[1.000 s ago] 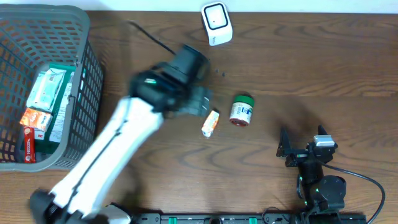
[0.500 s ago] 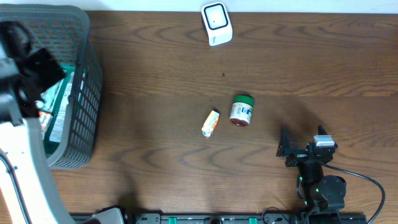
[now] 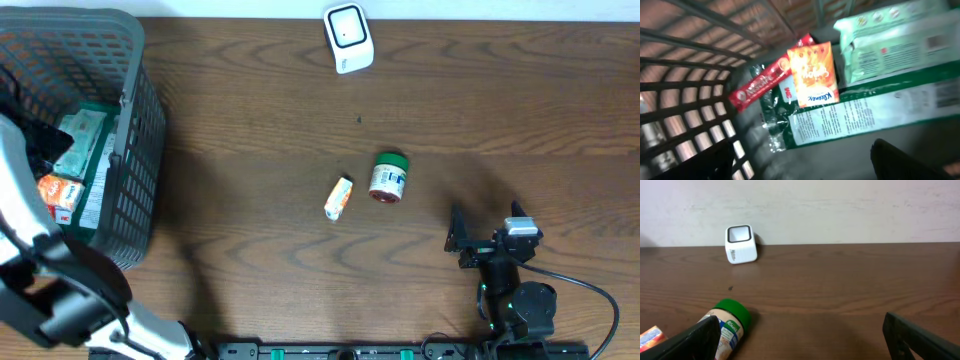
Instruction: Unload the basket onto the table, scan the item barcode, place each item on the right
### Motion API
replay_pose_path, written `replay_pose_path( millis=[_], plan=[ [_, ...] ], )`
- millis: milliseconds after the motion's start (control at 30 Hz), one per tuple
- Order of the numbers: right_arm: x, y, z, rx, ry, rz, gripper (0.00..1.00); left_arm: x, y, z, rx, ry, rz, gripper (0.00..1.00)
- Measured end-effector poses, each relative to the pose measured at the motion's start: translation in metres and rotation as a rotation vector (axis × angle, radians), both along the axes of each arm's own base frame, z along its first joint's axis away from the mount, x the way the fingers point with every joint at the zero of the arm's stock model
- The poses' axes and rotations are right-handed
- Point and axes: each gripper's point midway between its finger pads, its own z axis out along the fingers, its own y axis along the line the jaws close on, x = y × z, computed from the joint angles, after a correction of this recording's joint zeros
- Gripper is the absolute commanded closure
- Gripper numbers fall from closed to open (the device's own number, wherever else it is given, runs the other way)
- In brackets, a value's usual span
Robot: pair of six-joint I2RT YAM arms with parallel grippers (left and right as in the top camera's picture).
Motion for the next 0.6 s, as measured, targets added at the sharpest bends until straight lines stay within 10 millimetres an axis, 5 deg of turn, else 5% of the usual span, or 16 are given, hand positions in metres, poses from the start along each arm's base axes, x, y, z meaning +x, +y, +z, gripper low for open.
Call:
replay_pose_path(
  millis=[200,600],
  plan=[
    [0.0,0.0,0.0,0.0,0.0,0.0,0.01,0.016,0.01,-0.056,-0.052,0.071,0.03,0.12],
    [0.0,0.0,0.0,0.0,0.0,0.0,0.01,0.023,0.014,-0.112,-0.103,0.149,0.048,0.14]
  ],
)
